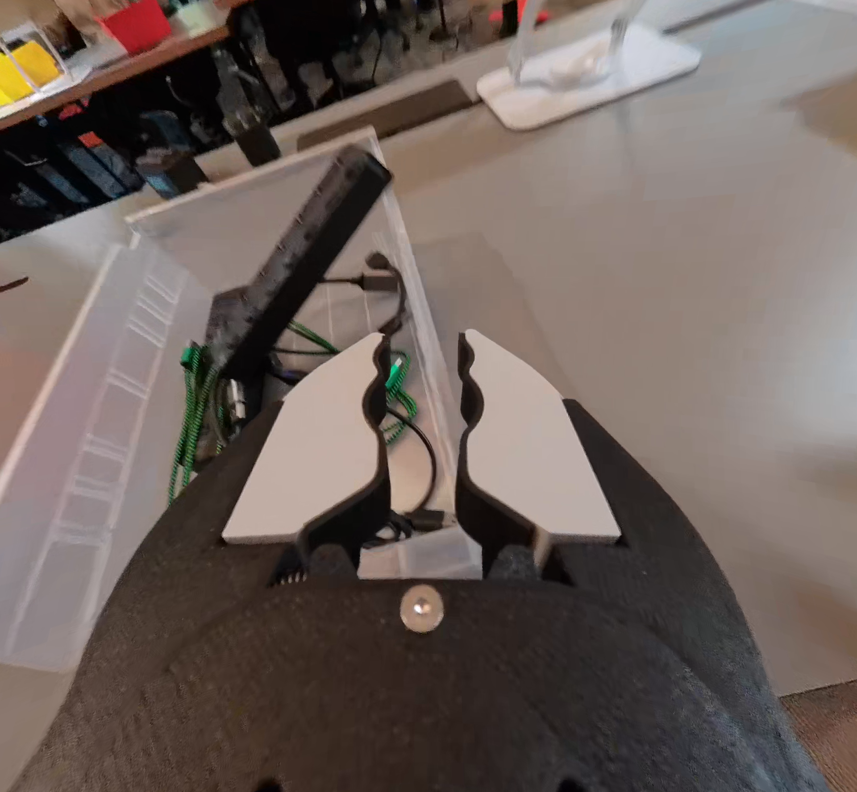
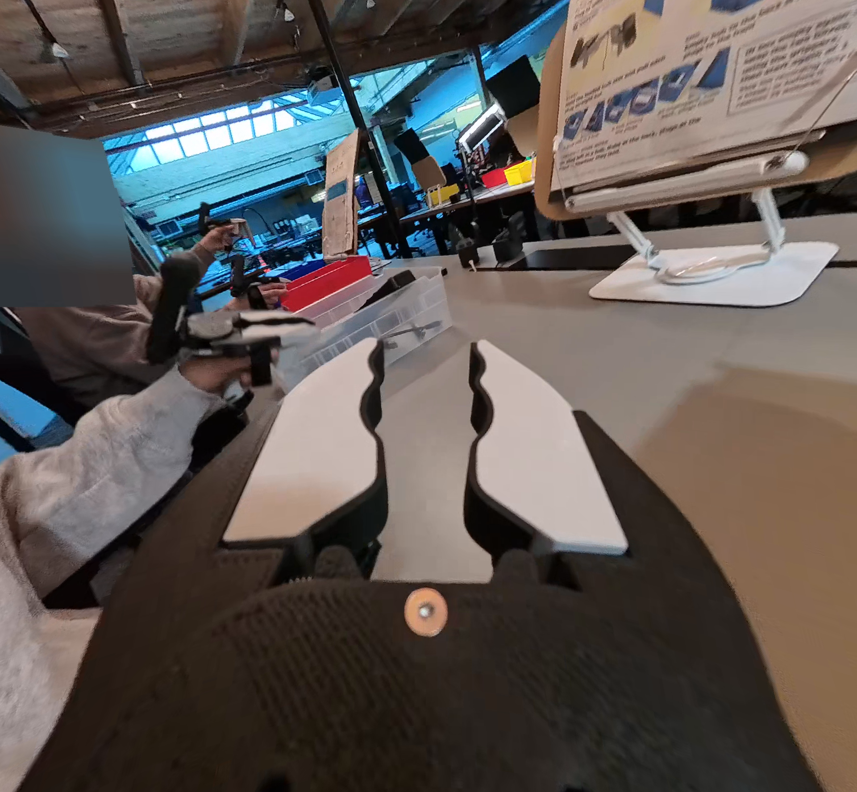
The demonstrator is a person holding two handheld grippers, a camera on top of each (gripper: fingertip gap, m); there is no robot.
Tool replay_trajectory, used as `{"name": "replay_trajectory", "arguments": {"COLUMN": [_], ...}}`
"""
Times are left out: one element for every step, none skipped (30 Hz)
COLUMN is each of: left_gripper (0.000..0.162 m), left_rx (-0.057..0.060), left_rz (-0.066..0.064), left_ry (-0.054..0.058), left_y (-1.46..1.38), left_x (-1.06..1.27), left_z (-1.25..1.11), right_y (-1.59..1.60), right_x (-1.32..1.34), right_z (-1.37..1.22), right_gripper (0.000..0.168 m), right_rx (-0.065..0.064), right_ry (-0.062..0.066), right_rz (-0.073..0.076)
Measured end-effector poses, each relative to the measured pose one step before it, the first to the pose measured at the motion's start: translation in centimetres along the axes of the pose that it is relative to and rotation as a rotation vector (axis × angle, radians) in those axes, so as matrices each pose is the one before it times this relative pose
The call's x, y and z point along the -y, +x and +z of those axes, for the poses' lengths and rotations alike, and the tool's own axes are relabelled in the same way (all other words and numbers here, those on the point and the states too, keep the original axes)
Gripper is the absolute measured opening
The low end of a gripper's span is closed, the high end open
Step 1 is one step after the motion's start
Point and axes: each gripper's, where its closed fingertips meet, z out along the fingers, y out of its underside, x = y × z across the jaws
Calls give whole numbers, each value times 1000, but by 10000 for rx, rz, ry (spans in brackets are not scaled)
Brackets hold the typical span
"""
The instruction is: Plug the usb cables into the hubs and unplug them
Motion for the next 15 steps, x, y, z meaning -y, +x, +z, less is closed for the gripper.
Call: {"name": "replay_trajectory", "arguments": {"left_gripper": [36,45,37,38,38,39,41,47,61,77,85,89,88,85,73], "left_rx": [-62,-377,-317,-193,-65,-146,-440,-742,-875,-790,-484,-313,-83,4,-62], "left_rz": [-162,-95,74,235,276,362,442,516,417,221,2,84,144,156,75], "left_ry": [239,144,21,-153,-174,-186,-242,-429,-697,-853,-914,-805,-606,-483,-370], "left_y": [-914,-566,-748,-1022,-1327,-1325,-994,-640,-462,-500,-750,-697,-696,-540,-240], "left_x": [1156,1105,968,707,594,386,56,-558,-1233,-1636,-1757,-1500,-1146,-855,-630], "left_z": [-337,-80,150,412,660,954,1237,1457,1543,1561,1500,1354,1135,903,633], "right_y": [-48,-88,-161,-238,-263,-302,-334,-358,-347,-305,-238,-192,-118,-46,29], "right_x": [-631,-694,-671,-610,-492,-408,-367,-359,-327,-255,-160,-56,5,25,-10], "right_z": [241,269,294,272,249,232,219,209,191,147,84,24,-36,-64,-64], "right_gripper": [35,35,35,34,34,33,33,32,31,31,31,31,31,31,31], "right_rx": [99,98,123,128,104,102,127,165,194,196,177,141,94,35,-27], "right_ry": [-146,-204,-239,-239,-205,-159,-127,-107,-74,-25,33,81,98,82,33], "right_rz": [133,85,31,-32,-80,-87,-39,47,138,221,264,253,208,130,35]}}
